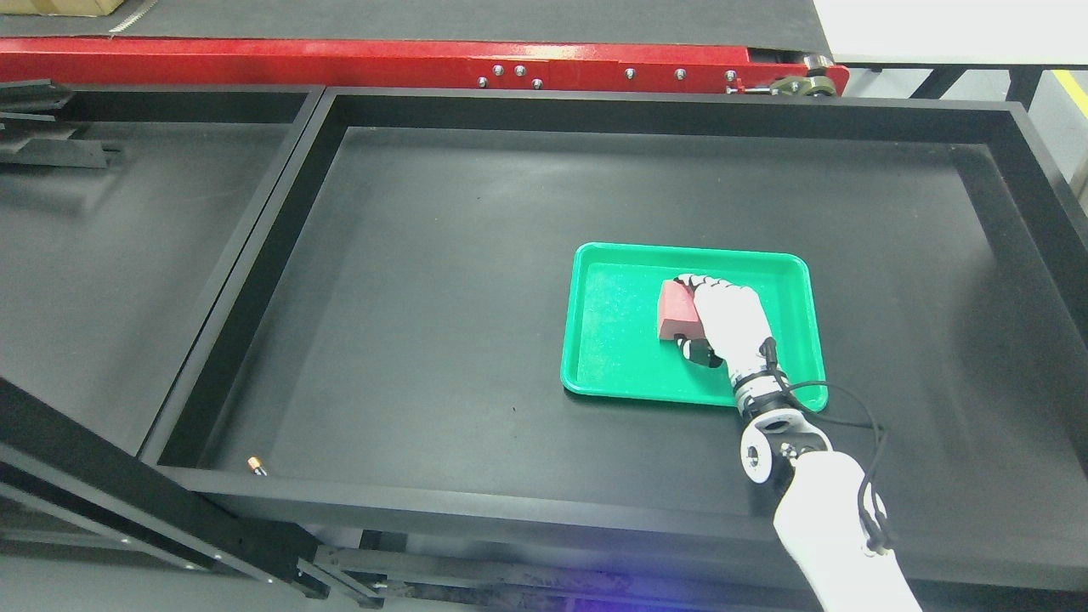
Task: Pick pink block from left shelf to tray
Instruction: 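Lift the pink cube up out of the green tray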
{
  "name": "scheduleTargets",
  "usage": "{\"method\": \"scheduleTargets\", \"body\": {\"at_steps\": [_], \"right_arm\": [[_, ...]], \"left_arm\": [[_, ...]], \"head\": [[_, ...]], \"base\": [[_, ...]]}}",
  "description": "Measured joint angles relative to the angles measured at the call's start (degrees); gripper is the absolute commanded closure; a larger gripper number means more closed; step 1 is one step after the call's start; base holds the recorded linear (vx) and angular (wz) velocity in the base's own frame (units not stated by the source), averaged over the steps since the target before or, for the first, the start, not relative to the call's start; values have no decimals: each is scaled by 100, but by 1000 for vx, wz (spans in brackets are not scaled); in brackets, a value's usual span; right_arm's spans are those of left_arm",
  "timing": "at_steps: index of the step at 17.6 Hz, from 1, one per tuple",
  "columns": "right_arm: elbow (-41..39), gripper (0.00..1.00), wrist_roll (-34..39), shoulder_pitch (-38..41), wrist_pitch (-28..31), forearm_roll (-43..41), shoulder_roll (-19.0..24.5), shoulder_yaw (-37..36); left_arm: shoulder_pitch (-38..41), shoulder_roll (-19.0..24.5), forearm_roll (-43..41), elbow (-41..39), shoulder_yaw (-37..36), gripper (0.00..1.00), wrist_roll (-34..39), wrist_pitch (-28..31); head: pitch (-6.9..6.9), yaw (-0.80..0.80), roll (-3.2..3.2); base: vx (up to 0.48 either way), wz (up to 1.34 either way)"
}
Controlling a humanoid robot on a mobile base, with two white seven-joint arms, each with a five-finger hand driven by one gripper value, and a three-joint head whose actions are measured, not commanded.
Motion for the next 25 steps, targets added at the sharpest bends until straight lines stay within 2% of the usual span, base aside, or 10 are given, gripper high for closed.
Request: {"method": "scheduleTargets", "body": {"at_steps": [11,21,25], "right_arm": [[-212,97,-472,0,-7,-654,0,-212],[-663,96,-492,0,-170,-1327,-62,-342],[-880,96,-955,0,-412,-1507,-140,-363]], "left_arm": [[0,0,0,0,0,0,0,-3],[0,0,0,0,0,0,0,-5],[0,0,0,0,0,0,0,-6]], "head": [[0,0,0],[0,0,0],[0,0,0]], "base": [[-70,-6],[-91,38],[-85,329]]}}
